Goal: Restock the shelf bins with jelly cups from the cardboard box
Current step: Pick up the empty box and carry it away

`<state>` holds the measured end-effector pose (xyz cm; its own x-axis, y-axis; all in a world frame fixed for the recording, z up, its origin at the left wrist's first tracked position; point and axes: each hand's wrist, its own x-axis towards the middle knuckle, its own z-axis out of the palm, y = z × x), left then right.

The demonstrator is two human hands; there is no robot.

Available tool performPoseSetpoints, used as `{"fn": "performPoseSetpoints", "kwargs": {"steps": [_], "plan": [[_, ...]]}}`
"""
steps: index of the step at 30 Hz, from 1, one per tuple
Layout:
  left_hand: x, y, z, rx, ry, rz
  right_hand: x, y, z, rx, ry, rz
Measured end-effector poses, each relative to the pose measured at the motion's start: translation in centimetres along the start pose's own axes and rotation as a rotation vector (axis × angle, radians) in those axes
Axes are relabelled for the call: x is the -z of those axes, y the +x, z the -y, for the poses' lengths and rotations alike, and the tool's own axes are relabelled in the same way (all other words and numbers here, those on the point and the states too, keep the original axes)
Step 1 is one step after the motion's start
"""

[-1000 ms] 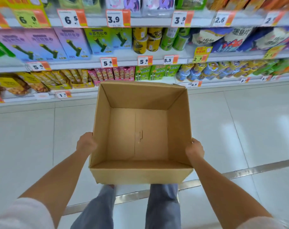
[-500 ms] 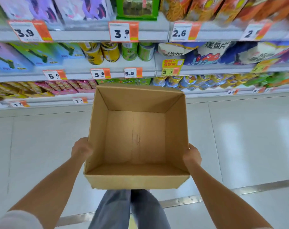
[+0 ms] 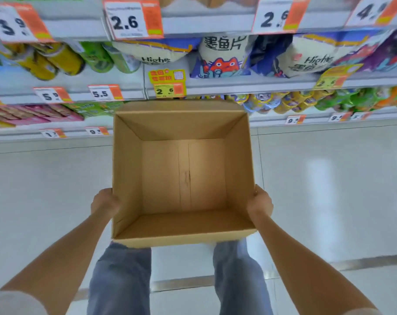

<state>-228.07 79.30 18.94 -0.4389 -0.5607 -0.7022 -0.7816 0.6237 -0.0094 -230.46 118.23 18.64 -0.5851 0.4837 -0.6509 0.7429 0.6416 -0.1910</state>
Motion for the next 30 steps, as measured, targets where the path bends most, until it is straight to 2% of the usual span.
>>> {"fn": "performPoseSetpoints", "kwargs": {"steps": [5,12,20,30], "plan": [[-6.0,-5.6,-4.0,0.068,-0.084,-0.034,5.5,4.8,-5.6,0.072,-0.045,0.011],[-8.8,-10.9,-4.8,0.079,-0.116,-0.023,7.9,5.5,-11.0,0.113,-0.048,0.037],[-12.2,-10.1,-6.3,0.048,-0.095,0.011,6.3,8.2,-14.7,0.083,-0.045,0.011],[-19.2,-6.3,-8.1,0.094,-0.069,0.041,3.3,14.6,-17.5,0.083,-0.086,-0.01]]}}
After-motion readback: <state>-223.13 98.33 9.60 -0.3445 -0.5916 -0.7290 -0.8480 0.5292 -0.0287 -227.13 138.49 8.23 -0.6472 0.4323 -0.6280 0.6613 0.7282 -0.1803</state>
